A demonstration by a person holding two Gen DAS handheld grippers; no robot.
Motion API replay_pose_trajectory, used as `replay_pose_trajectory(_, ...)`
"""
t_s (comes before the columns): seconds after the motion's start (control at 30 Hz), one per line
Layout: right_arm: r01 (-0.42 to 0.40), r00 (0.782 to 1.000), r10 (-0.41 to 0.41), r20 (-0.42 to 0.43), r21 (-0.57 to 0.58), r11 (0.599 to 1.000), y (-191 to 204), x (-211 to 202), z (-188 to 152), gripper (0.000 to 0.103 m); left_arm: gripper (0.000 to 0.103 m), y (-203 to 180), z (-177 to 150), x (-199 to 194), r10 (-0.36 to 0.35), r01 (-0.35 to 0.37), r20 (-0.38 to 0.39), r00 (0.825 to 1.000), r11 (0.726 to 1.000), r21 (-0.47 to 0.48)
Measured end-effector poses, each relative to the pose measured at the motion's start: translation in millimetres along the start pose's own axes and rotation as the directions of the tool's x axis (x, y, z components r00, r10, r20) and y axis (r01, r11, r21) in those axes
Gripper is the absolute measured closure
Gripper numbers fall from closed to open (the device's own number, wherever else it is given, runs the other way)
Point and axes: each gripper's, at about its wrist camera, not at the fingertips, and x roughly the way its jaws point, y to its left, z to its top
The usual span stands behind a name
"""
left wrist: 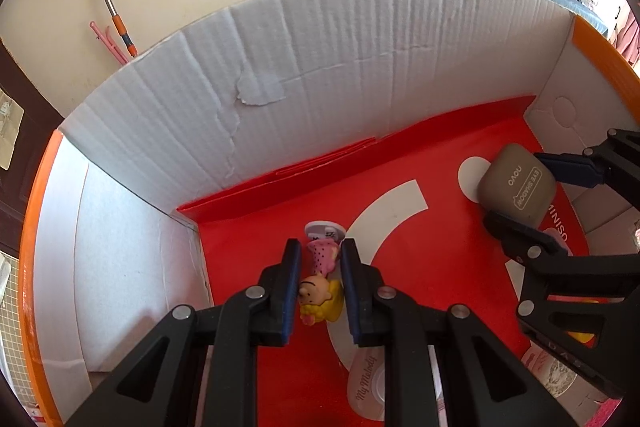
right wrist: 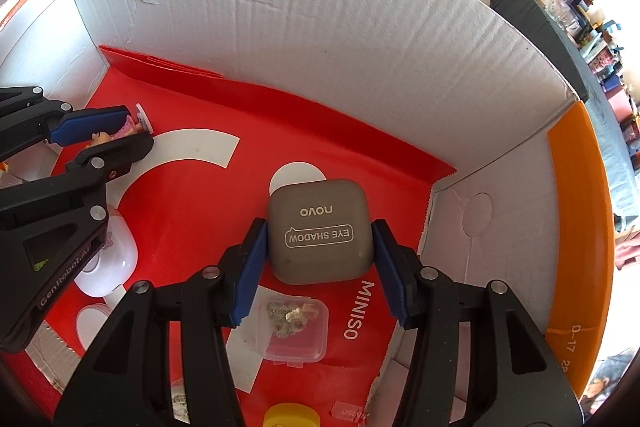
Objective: Organize objects
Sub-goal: 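Open both tools to release figurine and eye shadow case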
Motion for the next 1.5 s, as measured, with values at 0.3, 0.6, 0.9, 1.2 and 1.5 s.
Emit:
replay_pose_trajectory(0.3,0.000,1.000,0.000,0.000,-0.001,1.000,2,-1,-2,0.052,0.081,3,-5,-2,0.002,-0.002,0.000,1.000,1.000,0.000)
replay_pose_trajectory(0.6,0.003,1.000,-0.003,0.005,-0.005,1.000,3,-3,-2,0.052,0.081,2,1,3,0.012,-0.012,0.006,1.000,1.000,0.005)
replay_pose_trajectory(0.9,0.006,1.000,-0.006,0.014,-0.009,1.000,7,-9,-4,0.052,0.076,-2,0,-5,0.013,-0.013,0.018,1.000,1.000,0.002)
replay_pose_trajectory(1.2,0.004,0.999,-0.003,0.037,-0.008,1.000,9,-22,-4,0.052,0.076,-2,-5,-21,0.009,-0.009,0.039,0.999,1.000,-0.010)
replay_pose_trajectory(1.5,0.012,0.997,-0.011,0.081,-0.007,1.000,9,-47,-10,0.052,0.076,-3,-15,-52,-0.004,0.006,0.081,0.997,0.999,-0.034)
